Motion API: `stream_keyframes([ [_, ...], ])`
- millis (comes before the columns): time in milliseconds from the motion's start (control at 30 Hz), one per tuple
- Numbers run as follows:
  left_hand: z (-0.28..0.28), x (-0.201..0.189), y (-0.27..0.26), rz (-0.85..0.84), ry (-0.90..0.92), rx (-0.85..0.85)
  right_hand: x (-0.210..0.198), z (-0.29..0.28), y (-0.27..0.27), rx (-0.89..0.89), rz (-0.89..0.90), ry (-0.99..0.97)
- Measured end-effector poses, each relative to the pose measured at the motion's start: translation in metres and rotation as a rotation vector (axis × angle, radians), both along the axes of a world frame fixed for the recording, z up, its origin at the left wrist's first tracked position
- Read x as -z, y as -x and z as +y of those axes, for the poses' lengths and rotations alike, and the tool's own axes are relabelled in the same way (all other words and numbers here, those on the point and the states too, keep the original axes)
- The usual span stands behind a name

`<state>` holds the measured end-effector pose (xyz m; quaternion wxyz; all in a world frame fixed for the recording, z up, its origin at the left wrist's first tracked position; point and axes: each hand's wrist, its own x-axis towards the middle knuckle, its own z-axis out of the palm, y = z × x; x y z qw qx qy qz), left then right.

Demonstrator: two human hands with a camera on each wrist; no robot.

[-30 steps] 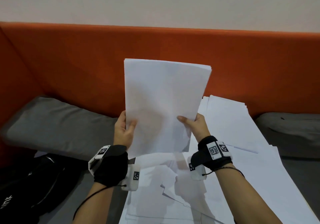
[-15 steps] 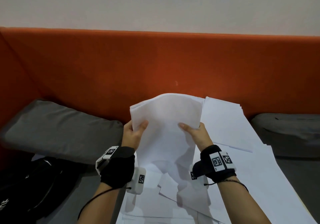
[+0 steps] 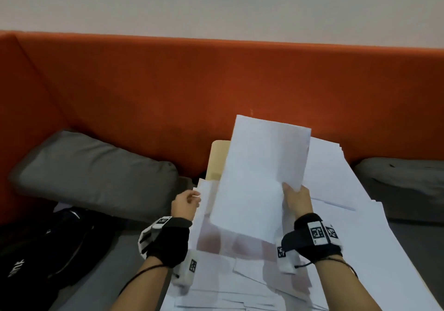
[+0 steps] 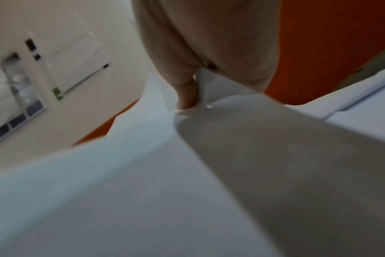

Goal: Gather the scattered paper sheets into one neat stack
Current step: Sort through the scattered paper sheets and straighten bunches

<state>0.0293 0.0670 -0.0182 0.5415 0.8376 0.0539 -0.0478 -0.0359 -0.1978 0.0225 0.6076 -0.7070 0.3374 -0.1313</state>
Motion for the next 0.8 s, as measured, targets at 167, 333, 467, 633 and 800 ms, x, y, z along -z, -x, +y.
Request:
stream_keyframes([
  [167, 0.007, 0.028, 0.007, 0.15, -0.292, 0.098, 0.043, -0.008, 0.015, -0.142, 0.317, 0.074],
  [333, -0.003, 0.035, 0.003, 0.192, -0.45, 0.172, 0.08, -0.001, 0.025, -0.319, 0.505, 0.186],
  [467, -0.009, 0.034, -0.003, 0.207, -0.562, 0.179, 0.081, -0.004, 0.021, -0.321, 0.5, 0.167],
  [633, -0.018, 0.037, -0.007, 0.244, -0.579, 0.189, 0.082, -0.004, 0.022, -0.322, 0.513, 0.176],
  [800, -0.016, 0.035, -0.01, 0.244, -0.68, 0.162, 0.084, -0.004, 0.023, -0.313, 0.493, 0.164],
])
